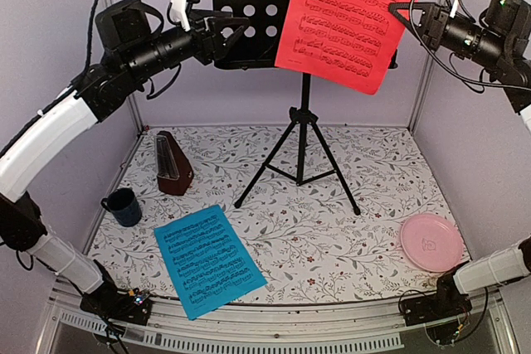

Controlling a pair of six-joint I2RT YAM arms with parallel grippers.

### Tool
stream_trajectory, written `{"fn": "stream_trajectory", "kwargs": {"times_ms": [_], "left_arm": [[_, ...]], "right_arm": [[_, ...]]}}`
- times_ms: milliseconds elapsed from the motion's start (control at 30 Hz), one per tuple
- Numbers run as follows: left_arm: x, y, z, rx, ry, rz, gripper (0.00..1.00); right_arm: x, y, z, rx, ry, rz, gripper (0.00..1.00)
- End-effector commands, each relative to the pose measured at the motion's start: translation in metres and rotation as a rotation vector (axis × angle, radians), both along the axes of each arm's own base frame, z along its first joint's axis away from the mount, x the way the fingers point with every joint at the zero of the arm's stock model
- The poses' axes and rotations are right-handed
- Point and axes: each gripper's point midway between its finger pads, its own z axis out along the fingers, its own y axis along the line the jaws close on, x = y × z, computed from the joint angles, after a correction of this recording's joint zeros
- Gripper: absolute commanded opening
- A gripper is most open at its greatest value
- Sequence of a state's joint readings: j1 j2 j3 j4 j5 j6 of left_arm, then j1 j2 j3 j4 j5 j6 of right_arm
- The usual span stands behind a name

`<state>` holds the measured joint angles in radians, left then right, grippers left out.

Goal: Set up the instrument practice props

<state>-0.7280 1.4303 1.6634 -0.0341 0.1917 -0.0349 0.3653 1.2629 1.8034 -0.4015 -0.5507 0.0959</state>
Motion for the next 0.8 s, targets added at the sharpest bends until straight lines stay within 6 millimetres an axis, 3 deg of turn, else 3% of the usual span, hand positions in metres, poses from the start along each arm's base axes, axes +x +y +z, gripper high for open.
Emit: {"fn": "stream_trajectory", "kwargs": {"times_ms": [0, 233, 500, 767], "left_arm": [[0.018, -0.015, 0.002, 0.065, 0.005, 0.068, 0.54], [0.039, -0.039, -0.009, 0.155, 0.034, 0.151, 0.53], [0.046, -0.065, -0.029, 0.251, 0.049, 0.234, 0.52], [0.051, -0.073, -0.035, 0.269, 0.055, 0.273, 0.39]], "right_arm": [[0.011, -0.019, 0.02, 0.023, -0.04, -0.12, 0.0], [0.027, -0.03, 0.023, 0.016, -0.05, -0.206, 0.0], [0.034, -0.034, 0.024, 0.015, -0.066, -0.247, 0.0], [0.042, -0.035, 0.022, 0.015, -0.075, -0.274, 0.0]]}}
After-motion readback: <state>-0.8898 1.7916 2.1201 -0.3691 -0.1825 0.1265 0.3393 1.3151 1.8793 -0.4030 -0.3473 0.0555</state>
